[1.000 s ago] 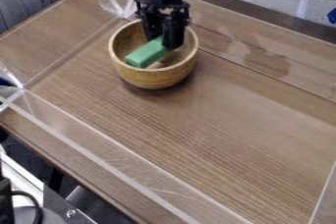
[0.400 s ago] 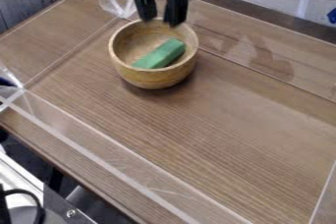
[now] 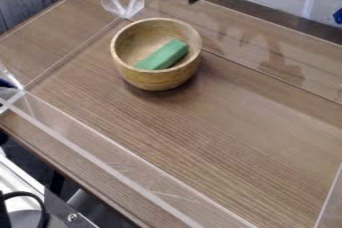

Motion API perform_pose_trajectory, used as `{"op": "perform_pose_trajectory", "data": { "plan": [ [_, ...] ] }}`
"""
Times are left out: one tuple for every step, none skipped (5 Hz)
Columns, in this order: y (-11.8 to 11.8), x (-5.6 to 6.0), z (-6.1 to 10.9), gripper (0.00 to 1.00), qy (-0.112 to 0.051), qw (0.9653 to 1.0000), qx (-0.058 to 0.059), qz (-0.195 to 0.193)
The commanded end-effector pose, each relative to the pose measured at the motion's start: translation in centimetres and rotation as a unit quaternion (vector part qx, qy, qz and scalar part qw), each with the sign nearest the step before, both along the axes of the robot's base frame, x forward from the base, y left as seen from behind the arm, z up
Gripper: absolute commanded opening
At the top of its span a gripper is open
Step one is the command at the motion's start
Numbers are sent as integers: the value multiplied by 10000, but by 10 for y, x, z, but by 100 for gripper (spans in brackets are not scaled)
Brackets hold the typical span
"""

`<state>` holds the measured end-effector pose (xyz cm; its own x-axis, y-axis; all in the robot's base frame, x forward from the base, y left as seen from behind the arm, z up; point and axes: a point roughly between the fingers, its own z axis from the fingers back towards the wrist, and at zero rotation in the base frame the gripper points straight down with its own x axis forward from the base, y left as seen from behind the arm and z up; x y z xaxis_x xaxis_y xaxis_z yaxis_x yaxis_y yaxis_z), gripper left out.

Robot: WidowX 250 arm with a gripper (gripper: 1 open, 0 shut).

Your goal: Put the green block in the brown bowl

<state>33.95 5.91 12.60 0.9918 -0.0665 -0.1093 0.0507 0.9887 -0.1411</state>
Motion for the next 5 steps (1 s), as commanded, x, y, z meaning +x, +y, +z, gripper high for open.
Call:
{"op": "perform_pose_trajectory", "data": {
  "plan": [
    [4, -3, 11, 0, -145, 9997, 185, -44],
    [21, -7, 0, 0, 50, 9994, 341, 46],
    [28, -11, -15, 0, 176, 9989, 420, 100],
    [33, -15, -32, 0, 283, 9984, 482, 118],
    [31, -14, -45, 0, 292, 9978, 552, 222]
  ]
}}
